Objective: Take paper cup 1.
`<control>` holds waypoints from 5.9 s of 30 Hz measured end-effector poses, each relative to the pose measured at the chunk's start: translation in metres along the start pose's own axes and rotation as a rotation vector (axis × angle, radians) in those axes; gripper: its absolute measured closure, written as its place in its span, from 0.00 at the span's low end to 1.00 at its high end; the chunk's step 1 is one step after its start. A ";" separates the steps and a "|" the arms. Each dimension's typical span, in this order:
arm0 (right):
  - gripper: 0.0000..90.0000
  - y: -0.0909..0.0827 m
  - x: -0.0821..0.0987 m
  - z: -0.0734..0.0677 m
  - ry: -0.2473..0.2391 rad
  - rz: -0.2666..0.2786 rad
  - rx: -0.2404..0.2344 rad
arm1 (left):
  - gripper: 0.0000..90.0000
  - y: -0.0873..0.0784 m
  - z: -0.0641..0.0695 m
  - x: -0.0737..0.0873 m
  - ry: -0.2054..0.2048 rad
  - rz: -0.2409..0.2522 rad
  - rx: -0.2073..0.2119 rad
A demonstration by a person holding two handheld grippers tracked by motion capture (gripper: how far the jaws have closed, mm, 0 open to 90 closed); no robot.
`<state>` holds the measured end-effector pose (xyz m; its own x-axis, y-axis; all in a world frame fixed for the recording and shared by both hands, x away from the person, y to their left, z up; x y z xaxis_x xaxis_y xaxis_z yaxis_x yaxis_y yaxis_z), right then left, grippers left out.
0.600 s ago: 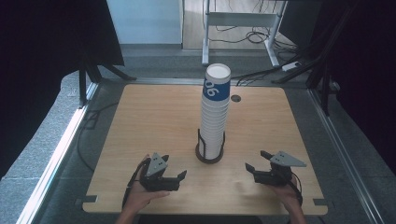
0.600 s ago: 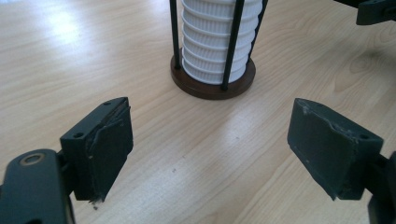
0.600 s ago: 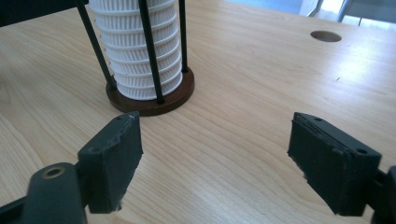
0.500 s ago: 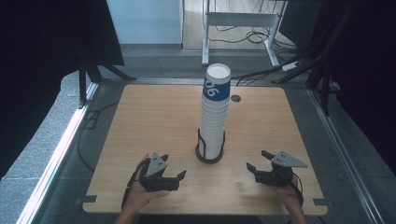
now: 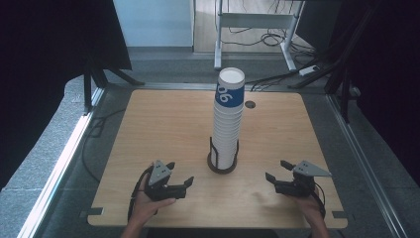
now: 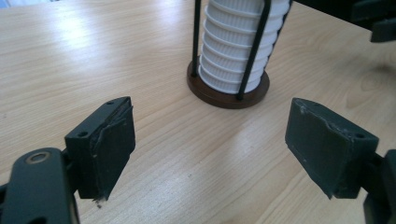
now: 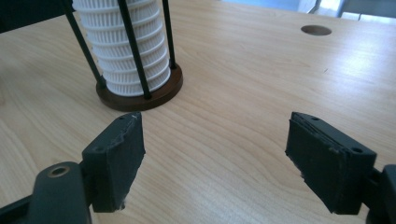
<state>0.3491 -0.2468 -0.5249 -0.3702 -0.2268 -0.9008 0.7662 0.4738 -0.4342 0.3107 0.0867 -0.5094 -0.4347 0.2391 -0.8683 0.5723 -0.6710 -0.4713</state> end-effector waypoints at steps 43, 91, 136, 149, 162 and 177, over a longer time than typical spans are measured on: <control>0.23 -0.007 -0.007 -0.005 -0.032 0.009 -0.043 | 0.20 0.010 0.022 -0.056 0.018 0.079 0.096; 0.23 -0.002 -0.008 -0.013 -0.073 -0.007 -0.060 | 0.08 0.082 0.026 -0.119 0.066 0.038 0.165; 0.20 -0.019 -0.117 -0.032 -0.067 0.129 -0.199 | 0.14 0.106 0.022 -0.125 0.101 0.035 0.142; 0.21 -0.023 -0.163 -0.038 -0.097 0.156 -0.259 | 0.14 0.106 0.022 -0.124 0.100 0.030 0.146; 0.20 -0.021 -0.203 -0.052 -0.136 0.172 -0.313 | 0.14 0.107 0.022 -0.122 0.117 0.016 0.139; 0.19 -0.019 -0.223 -0.055 -0.134 0.180 -0.339 | 0.14 0.108 0.022 -0.123 0.110 0.019 0.138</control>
<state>0.3886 -0.1582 -0.3154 -0.1566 -0.2132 -0.9644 0.5873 0.7649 -0.2645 0.4101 -0.0306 -0.4501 -0.3412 0.2956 -0.8923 0.4756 -0.7645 -0.4352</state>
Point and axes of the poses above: each handheld gripper's, and its own axes: y roughly forward along the jaws, x roughly out of its underside, z roughly to its right, the point moved 9 cm from there along y, roughly forward along the jaws, and after that the axes turned 8 degrees about x, right-handed, at the moved point
